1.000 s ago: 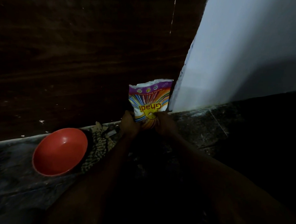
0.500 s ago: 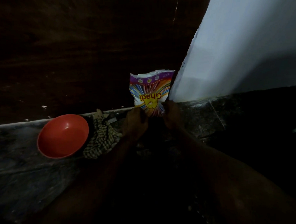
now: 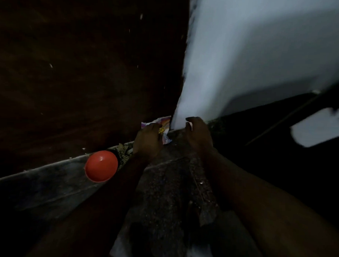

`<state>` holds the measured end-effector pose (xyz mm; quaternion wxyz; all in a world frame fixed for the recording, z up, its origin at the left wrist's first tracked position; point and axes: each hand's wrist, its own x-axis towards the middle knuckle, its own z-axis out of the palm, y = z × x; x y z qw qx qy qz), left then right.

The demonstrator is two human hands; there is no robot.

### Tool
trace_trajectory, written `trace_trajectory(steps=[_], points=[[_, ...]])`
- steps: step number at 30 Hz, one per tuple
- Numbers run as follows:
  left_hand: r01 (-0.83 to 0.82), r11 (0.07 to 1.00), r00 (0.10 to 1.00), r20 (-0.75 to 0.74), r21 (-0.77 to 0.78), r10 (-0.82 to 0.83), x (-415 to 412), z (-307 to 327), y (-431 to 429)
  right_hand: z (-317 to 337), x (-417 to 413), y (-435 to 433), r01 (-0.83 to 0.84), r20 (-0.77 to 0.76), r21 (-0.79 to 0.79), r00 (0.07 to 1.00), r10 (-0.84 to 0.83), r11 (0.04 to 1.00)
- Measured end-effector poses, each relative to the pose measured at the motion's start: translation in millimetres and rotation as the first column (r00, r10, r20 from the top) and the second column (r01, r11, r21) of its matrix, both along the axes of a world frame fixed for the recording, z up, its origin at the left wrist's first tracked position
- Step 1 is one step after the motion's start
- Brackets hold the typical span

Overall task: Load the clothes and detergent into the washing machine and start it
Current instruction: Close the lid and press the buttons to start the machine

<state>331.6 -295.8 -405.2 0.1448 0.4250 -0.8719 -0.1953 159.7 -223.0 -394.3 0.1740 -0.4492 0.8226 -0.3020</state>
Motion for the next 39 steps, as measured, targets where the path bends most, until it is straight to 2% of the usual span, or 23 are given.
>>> trace_trajectory(steps=[3,7,11,15,21,25,31,36,39], points=[[0.045,0.997,0.997,-0.058,-0.066,-0.049,7.9,98.5,19.0,100.1,4.6,28.3,0.068,-0.015,-0.052,0.998,-0.068,0.996],[0.106,0.992,0.991,-0.077,-0.064,-0.111,20.4,204.2,41.8,210.2,26.2,64.8,0.054,-0.036,-0.059,0.998,-0.056,0.997],[0.168,0.982,0.983,-0.056,-0.09,-0.173,22.0,283.9,58.2,299.4,36.2,92.4,0.087,-0.048,-0.103,0.995,-0.093,0.991],[0.27,0.949,0.959,-0.041,-0.166,-0.28,15.9,335.4,78.3,354.3,32.4,117.6,0.135,-0.103,-0.206,0.982,-0.159,0.969],[0.321,0.914,0.922,-0.139,-0.246,-0.362,-22.2,381.5,108.1,398.2,2.7,160.6,0.226,-0.187,-0.326,0.937,-0.297,0.918],[0.449,0.852,0.859,-0.13,-0.271,-0.494,-65.3,393.2,132.1,411.5,-18.9,198.0,0.297,-0.201,-0.394,0.895,-0.397,0.869],[0.595,0.722,0.733,-0.129,-0.354,-0.668,-154.7,413.1,181.0,416.6,-71.7,275.0,0.456,-0.257,-0.416,0.771,-0.582,0.787],[0.674,0.639,0.634,-0.154,-0.372,-0.758,-237.2,421.5,230.7,419.0,-120.0,331.4,0.571,-0.297,-0.376,0.672,-0.678,0.73],[0.701,0.59,0.586,-0.148,-0.401,-0.797,-281.7,423.5,252.5,421.2,-150.8,358.5,0.59,-0.31,-0.374,0.647,-0.696,0.715]])
